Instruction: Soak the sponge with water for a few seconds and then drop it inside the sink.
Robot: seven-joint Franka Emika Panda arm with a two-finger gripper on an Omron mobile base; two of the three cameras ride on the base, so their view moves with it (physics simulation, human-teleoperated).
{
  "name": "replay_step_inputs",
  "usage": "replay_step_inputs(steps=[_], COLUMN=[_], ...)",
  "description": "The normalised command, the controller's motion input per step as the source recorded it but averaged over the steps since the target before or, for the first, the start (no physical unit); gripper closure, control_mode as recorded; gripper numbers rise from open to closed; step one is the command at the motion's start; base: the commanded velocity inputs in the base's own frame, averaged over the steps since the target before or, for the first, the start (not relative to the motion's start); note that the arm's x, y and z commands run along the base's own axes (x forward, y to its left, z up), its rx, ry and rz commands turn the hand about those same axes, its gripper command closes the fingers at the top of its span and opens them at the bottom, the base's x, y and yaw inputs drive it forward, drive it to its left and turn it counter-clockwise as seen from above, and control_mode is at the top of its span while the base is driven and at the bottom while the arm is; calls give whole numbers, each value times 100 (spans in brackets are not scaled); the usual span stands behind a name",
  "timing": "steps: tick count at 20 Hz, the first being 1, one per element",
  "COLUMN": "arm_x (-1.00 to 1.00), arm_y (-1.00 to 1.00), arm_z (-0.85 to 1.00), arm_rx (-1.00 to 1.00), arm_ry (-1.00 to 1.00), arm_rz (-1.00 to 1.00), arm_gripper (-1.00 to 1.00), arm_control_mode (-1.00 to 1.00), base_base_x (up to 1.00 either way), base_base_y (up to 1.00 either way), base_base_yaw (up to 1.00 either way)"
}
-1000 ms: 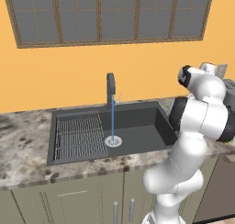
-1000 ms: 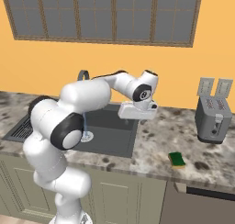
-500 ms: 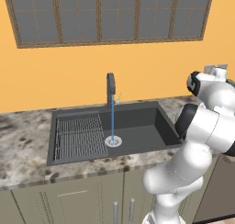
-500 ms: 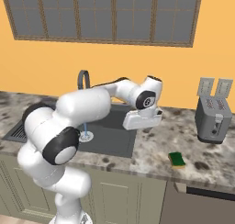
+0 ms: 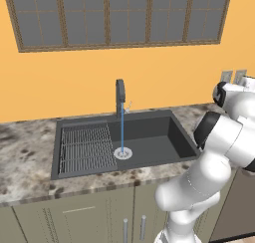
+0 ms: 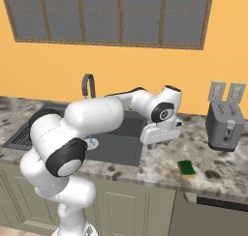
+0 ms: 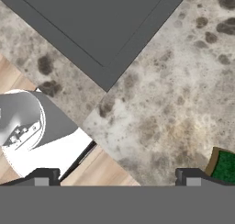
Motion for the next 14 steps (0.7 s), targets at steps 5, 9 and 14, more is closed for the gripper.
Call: replay_step_inputs(steps=[5, 9, 14], arm_x=[0, 0, 0], arm_y=[-34, -23, -17], arm_z=[-7, -3, -15], arm_rx=[0, 0, 0], arm_ry=[2, 0, 0], arm_rz=[-1, -9, -13], arm_gripper=[-100, -100, -100], arm_control_mode=[-100, -100, -100], base_base_x=[0, 0, 0], base_base_y=[0, 0, 0], base_base_yaw=[0, 0, 0])
